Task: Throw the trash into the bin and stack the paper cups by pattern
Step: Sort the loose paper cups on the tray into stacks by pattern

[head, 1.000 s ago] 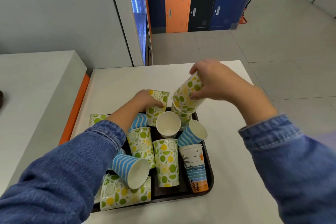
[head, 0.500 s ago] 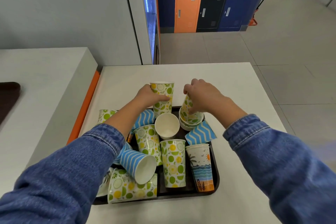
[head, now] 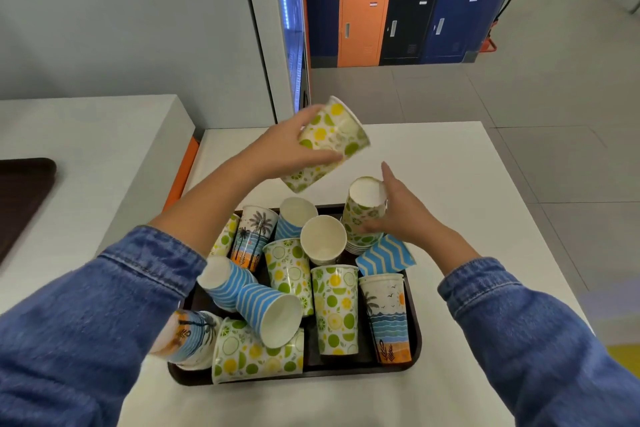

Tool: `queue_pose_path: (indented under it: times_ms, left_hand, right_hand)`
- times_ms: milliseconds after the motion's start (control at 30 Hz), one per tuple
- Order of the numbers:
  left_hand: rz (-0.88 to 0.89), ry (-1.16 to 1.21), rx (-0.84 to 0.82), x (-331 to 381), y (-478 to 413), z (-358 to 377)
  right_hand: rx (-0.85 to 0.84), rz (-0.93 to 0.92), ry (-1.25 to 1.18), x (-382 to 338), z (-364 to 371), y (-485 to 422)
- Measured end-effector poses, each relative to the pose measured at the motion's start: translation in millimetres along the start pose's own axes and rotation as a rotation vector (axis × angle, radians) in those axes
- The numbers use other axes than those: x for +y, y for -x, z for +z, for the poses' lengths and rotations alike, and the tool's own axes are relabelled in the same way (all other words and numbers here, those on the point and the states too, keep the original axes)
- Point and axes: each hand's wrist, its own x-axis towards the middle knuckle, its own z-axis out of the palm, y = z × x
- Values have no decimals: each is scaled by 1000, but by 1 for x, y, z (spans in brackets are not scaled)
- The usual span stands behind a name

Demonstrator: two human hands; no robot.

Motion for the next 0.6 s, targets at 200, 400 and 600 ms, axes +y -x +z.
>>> queue_pose_path:
  times_ms: [200,400,600]
  left_hand:
    - [405,-1280,-60,53,0,16]
    - [651,-1735,-169,101,-12,49]
    - [834,-1903,-311,67,-13,111]
  right_hand:
    - [5,111,-112,21,-7,14]
    - [33,129,-162,30,-14,27]
    - [53,200,11,30,-19,51]
